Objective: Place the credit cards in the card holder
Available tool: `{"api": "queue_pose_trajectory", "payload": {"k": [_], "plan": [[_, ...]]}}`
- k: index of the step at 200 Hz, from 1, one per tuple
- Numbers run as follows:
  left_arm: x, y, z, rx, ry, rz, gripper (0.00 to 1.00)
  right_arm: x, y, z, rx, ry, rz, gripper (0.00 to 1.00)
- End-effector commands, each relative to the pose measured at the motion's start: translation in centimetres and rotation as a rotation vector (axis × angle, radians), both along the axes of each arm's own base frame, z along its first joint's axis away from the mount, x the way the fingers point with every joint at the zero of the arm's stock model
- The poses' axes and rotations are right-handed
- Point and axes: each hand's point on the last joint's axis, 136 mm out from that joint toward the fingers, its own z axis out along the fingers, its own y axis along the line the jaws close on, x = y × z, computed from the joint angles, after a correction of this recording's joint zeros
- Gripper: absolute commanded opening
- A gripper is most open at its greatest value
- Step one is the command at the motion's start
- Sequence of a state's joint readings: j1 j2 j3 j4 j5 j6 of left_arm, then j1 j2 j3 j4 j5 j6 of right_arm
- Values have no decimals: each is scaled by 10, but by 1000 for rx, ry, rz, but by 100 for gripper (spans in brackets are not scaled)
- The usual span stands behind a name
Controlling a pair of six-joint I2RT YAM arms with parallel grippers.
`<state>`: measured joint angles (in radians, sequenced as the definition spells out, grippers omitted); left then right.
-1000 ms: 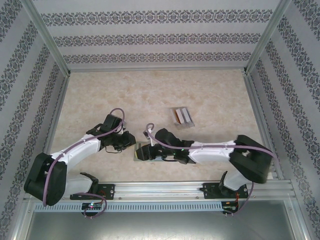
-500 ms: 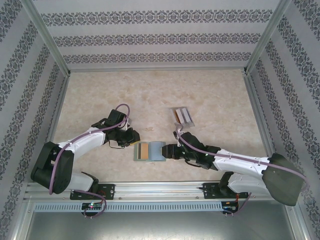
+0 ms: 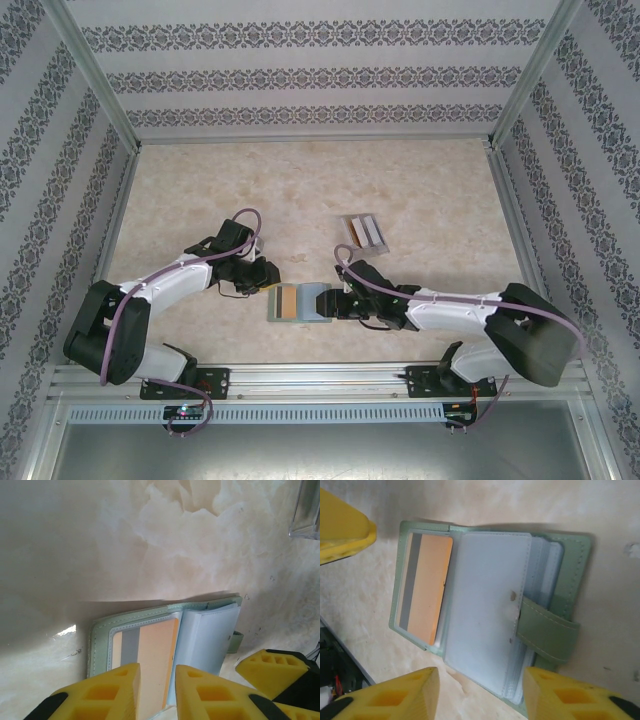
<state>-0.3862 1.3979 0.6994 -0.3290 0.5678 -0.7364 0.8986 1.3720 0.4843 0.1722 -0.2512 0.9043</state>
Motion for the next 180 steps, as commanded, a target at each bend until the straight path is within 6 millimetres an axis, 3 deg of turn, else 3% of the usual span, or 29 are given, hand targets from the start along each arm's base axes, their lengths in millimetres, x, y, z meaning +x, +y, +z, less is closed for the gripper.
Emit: {"api": "queue_pose_trajectory", "payload": {"k": [1,88,119,180], "plan": [[-8,1,-9,25,17,-35,25,5,17,11,50,-7,15,45],[-11,1,-13,33,24,-62,27,8,21,-2,9,6,-8,51],[-10,2,-13,40,20,-61,27,9,30,6,32,-1,27,41],[-11,3,-14,49,18,-70,28,10,42,21,99,-36,47,45]]}}
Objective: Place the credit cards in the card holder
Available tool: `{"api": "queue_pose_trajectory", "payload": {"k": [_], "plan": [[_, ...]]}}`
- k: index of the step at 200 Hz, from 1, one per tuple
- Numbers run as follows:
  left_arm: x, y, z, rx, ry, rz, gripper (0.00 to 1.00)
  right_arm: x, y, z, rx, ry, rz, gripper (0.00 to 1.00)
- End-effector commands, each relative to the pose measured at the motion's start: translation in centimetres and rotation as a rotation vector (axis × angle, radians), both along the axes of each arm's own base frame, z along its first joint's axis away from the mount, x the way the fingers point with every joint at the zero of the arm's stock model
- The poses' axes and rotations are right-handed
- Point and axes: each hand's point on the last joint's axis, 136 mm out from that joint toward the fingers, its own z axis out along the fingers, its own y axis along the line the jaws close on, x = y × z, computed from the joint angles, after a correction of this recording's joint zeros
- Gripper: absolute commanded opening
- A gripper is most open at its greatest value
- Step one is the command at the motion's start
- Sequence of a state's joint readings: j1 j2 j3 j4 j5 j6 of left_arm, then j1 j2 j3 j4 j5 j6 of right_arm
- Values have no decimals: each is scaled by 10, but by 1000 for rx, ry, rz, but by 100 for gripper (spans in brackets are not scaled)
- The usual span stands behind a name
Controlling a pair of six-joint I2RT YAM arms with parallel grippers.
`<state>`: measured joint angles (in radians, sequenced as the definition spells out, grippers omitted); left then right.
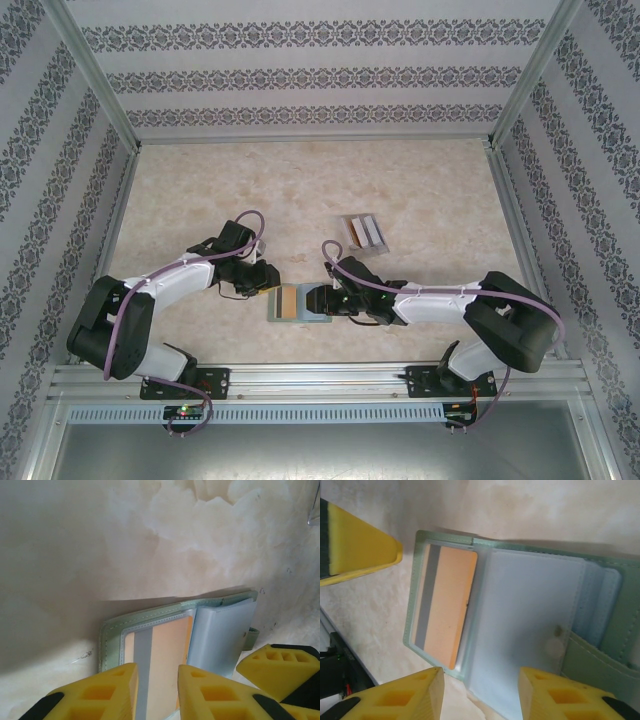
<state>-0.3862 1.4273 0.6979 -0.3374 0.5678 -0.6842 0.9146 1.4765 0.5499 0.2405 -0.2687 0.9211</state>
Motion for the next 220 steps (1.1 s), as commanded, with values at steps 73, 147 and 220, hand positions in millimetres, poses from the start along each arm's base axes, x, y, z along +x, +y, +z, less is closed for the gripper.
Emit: {"api": "queue_pose_trajectory", "payload": {"k": [73,147,220], "plan": [[-8,6,-3,48,-2,-31,31,-2,-23,0,-72,-61,-58,52],[-13,7,-8,46,14,-38,31,-8,-15,-21,-124,-57,-41,52],[-17,8,-13,54,23,-45,31,-8,-6,-7,-152,-128,15,42]]}}
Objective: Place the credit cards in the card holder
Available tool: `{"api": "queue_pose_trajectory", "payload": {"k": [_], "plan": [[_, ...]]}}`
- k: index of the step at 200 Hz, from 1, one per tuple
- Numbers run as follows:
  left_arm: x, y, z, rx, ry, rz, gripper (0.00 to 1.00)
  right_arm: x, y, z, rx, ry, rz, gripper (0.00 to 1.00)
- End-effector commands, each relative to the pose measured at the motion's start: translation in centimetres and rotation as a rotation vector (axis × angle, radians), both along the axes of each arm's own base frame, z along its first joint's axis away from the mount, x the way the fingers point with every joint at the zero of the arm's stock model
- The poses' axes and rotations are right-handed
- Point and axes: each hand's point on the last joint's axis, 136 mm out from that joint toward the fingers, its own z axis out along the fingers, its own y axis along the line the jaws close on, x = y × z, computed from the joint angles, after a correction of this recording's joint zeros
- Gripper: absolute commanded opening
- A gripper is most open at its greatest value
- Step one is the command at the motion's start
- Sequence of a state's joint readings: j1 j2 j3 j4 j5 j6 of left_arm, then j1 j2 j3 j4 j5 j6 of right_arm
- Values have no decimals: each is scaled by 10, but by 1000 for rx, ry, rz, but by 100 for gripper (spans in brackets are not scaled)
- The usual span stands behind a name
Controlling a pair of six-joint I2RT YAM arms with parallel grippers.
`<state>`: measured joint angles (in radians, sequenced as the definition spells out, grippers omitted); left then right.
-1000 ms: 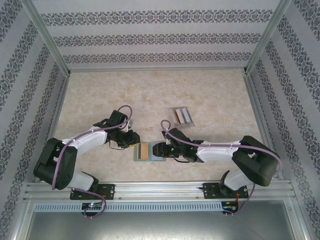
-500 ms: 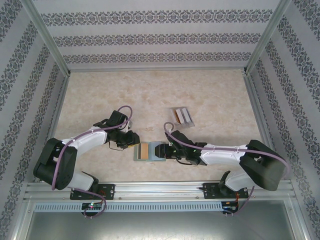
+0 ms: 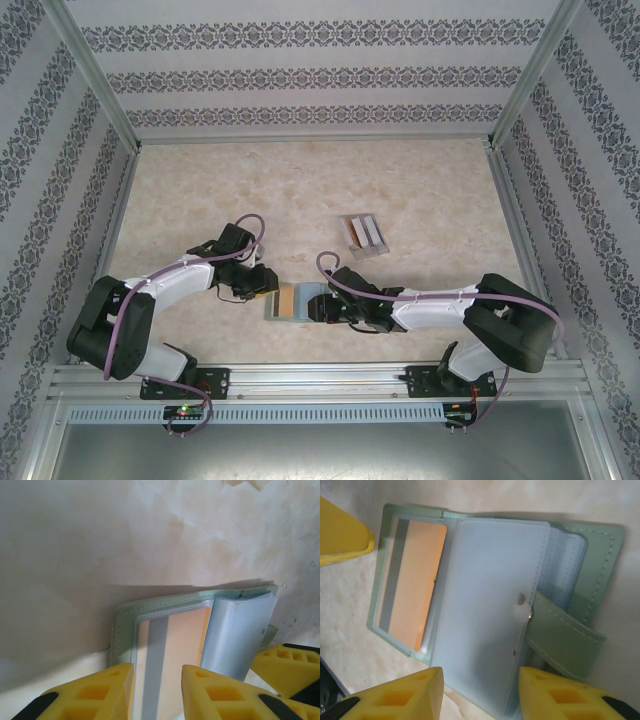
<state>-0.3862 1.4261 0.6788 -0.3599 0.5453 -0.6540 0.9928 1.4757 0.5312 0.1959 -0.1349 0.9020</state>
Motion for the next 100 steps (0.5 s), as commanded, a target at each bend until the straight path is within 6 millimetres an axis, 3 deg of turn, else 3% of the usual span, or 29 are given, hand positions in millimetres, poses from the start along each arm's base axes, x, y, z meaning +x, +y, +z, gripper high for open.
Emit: {"api": "queue_pose_trajectory", "payload": {"k": [1,61,100], "plan": [[-9,1,-4,16,11,-29,31,4,2,10,-43,-73,19,42],[-9,-1,-10,9,27,-33,31,4,15,7,0,-64,41,41],[-10,0,-4,19,22,-66,31,7,31,25,54,-94,74,42]]}}
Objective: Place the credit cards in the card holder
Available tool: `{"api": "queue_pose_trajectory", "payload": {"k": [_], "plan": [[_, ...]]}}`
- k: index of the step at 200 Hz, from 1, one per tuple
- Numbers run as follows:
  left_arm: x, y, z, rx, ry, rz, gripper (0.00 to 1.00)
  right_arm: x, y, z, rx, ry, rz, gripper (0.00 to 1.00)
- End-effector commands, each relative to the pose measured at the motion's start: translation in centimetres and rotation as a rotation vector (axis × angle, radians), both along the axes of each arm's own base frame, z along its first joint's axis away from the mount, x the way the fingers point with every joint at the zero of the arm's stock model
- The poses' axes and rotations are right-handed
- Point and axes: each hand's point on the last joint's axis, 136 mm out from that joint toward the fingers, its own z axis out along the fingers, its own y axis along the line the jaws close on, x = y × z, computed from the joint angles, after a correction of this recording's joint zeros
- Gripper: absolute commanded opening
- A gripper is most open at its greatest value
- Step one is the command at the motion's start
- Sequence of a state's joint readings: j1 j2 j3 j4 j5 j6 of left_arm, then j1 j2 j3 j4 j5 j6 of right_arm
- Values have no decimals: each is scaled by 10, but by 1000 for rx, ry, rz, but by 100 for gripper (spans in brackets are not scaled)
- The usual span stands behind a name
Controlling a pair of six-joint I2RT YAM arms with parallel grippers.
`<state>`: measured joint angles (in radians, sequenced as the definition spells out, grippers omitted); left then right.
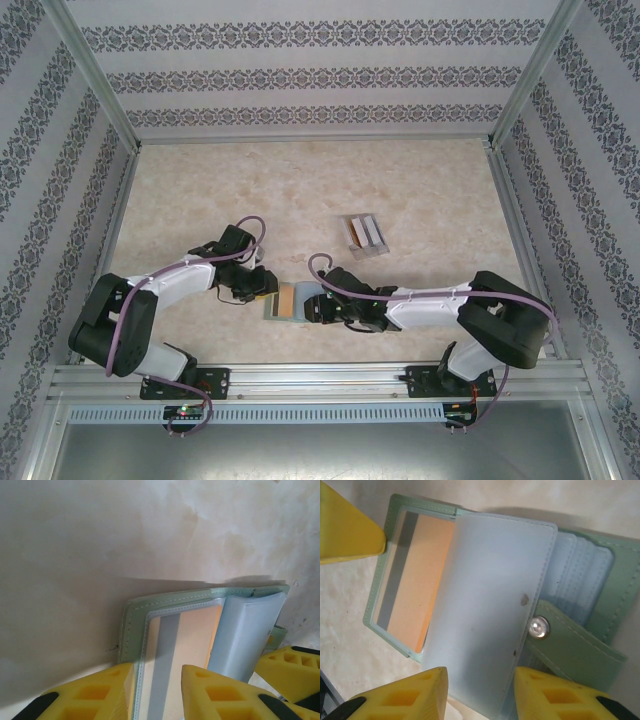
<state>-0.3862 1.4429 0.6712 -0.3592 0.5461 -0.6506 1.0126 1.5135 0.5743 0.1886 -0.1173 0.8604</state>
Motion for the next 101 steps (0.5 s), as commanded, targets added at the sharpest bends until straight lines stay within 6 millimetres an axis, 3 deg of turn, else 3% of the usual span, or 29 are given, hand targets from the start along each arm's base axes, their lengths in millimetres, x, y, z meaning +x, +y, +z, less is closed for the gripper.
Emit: {"api": "queue_pose_trajectory", "payload": {"k": [1,13,46,57,85,101], "plan": [[-7,-1,3,15,1,-69,31,5,21,25,76,-59,38,42],[-10,12,9,107,6,-109,33,8,27,33,97,-81,53,42],[0,43,24,244,-27,20,39,14,55,61,178,-122,105,43],[4,51,28,287,-39,61,40,15,63,62,195,-127,123,44],[14,52,34,223,-77,163,46,12,85,56,223,-87,175,45],[17,66,35,208,-63,245,49,9,99,51,253,-64,195,45]]}}
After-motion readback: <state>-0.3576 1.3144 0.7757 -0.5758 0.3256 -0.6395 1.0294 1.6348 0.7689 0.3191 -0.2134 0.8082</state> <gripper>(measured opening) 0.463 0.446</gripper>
